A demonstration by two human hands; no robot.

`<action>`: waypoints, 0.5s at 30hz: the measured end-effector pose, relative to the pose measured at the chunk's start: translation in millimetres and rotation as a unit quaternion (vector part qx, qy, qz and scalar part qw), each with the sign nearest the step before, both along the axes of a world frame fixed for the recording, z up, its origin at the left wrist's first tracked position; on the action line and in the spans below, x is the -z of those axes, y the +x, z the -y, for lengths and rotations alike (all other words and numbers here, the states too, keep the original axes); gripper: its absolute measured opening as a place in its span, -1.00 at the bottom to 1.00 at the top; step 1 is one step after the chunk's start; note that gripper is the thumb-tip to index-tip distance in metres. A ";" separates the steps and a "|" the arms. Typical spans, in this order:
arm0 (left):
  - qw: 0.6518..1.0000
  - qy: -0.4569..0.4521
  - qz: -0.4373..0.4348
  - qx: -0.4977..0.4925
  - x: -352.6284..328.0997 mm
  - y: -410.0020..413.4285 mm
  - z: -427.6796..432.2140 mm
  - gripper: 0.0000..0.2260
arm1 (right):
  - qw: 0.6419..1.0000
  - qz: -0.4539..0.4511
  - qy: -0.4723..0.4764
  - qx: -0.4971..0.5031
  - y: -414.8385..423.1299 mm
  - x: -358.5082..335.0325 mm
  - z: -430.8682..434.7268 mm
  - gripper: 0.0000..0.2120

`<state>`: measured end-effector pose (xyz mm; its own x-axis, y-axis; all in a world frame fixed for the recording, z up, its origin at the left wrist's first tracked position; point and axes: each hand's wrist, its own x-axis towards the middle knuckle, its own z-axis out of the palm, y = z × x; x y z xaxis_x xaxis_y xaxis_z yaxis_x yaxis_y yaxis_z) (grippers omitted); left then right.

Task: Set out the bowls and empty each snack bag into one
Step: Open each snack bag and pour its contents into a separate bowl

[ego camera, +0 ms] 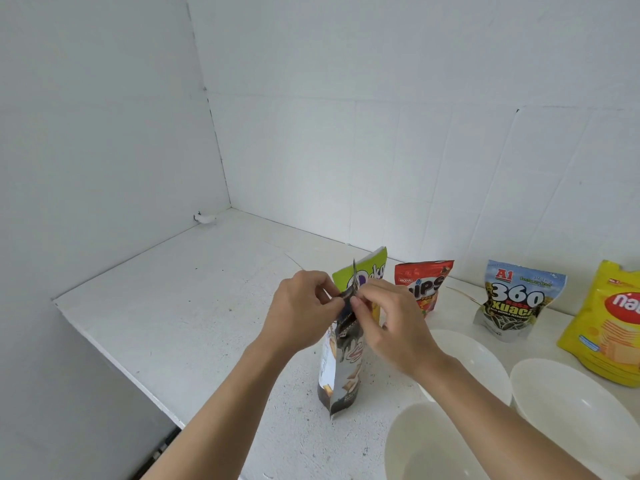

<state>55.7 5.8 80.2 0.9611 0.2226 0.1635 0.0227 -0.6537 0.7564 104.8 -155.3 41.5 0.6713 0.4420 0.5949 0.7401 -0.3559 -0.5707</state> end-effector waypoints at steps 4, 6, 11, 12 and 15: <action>0.997 -0.021 0.046 -0.063 5.3 -4.8 -5.0 -0.90 | 0.999 0.018 0.025 0.015 0.0 2.4 6.5 -0.68; 0.998 -0.024 0.028 -0.046 4.1 -6.6 -4.6 -0.92 | 1.000 -0.007 0.025 -0.012 -2.7 -0.8 4.1 -0.70; 0.999 -0.031 0.016 0.019 -3.5 -2.7 -4.9 -0.91 | 0.997 -0.053 0.040 -0.034 -2.4 -6.1 -0.8 -0.80; 0.998 -0.045 0.015 0.038 -5.0 -1.0 -5.7 -0.87 | 0.997 -0.060 0.039 -0.031 0.1 -6.8 -0.1 -0.79; 0.997 -0.013 0.004 0.073 -8.2 3.0 -7.0 -0.82 | 0.996 -0.085 0.011 -0.024 9.0 -7.4 3.8 -0.78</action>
